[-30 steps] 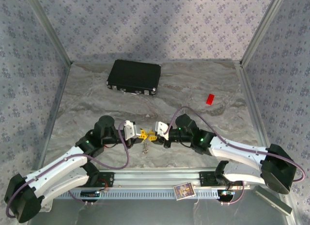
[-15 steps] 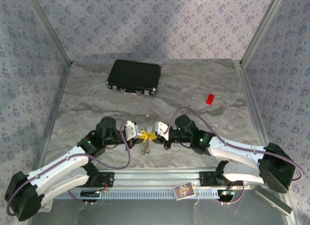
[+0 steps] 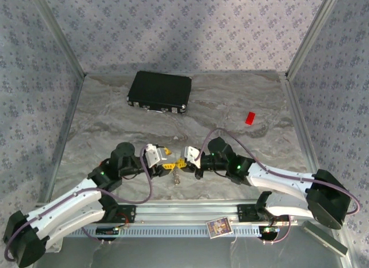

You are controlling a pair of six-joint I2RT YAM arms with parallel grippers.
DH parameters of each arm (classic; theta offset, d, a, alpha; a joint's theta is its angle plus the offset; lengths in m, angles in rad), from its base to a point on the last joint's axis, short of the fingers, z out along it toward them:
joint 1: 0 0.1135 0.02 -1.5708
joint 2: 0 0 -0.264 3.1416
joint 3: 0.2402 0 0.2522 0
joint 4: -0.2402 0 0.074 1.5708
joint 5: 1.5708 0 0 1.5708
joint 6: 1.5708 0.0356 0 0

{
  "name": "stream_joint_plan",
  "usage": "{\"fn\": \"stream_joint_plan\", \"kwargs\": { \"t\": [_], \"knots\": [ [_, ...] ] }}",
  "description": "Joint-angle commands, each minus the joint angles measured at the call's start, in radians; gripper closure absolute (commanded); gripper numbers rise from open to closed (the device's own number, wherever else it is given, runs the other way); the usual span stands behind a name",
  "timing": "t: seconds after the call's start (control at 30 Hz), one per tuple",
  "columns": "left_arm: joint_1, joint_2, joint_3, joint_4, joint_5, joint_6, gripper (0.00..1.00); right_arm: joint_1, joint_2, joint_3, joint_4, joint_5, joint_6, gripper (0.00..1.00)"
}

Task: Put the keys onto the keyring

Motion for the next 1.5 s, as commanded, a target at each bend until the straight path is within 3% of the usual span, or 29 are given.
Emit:
{"fn": "stream_joint_plan", "kwargs": {
  "t": [0.0, 0.1, 0.3, 0.8, 1.0, 1.1, 1.2, 1.23, 1.47],
  "knots": [
    [-0.007, -0.030, 0.010, -0.068, -0.036, 0.029, 0.49, -0.001, 0.010, 0.018, 0.034, -0.018, -0.015, 1.00],
    [-0.008, -0.015, 0.022, -0.099, -0.021, 0.045, 0.50, -0.001, 0.014, 0.020, 0.029, -0.016, -0.013, 1.00],
    [-0.010, 0.020, 0.037, -0.143, 0.027, 0.064, 0.63, 0.001, 0.014, 0.018, 0.023, -0.014, -0.013, 1.00],
    [-0.009, 0.027, 0.022, -0.034, 0.074, 0.039, 0.77, 0.015, 0.030, 0.041, 0.007, -0.025, -0.025, 1.00],
    [-0.010, 0.044, 0.025, -0.031, 0.089, 0.042, 0.97, 0.021, 0.034, 0.048, 0.006, -0.028, -0.025, 1.00],
    [-0.010, 0.040, 0.032, -0.038, 0.082, 0.045, 1.00, 0.022, 0.030, 0.051, -0.016, -0.009, -0.035, 1.00],
    [-0.012, 0.038, 0.053, -0.067, 0.057, 0.055, 1.00, 0.023, 0.007, 0.060, -0.081, 0.042, -0.070, 0.76],
    [-0.011, 0.040, 0.063, -0.083, 0.046, 0.059, 1.00, 0.023, -0.001, 0.070, -0.118, 0.066, -0.088, 0.73],
    [-0.018, 0.089, 0.157, -0.260, -0.012, 0.150, 1.00, 0.040, -0.021, 0.164, -0.350, 0.169, -0.186, 0.72]
  ]
}}
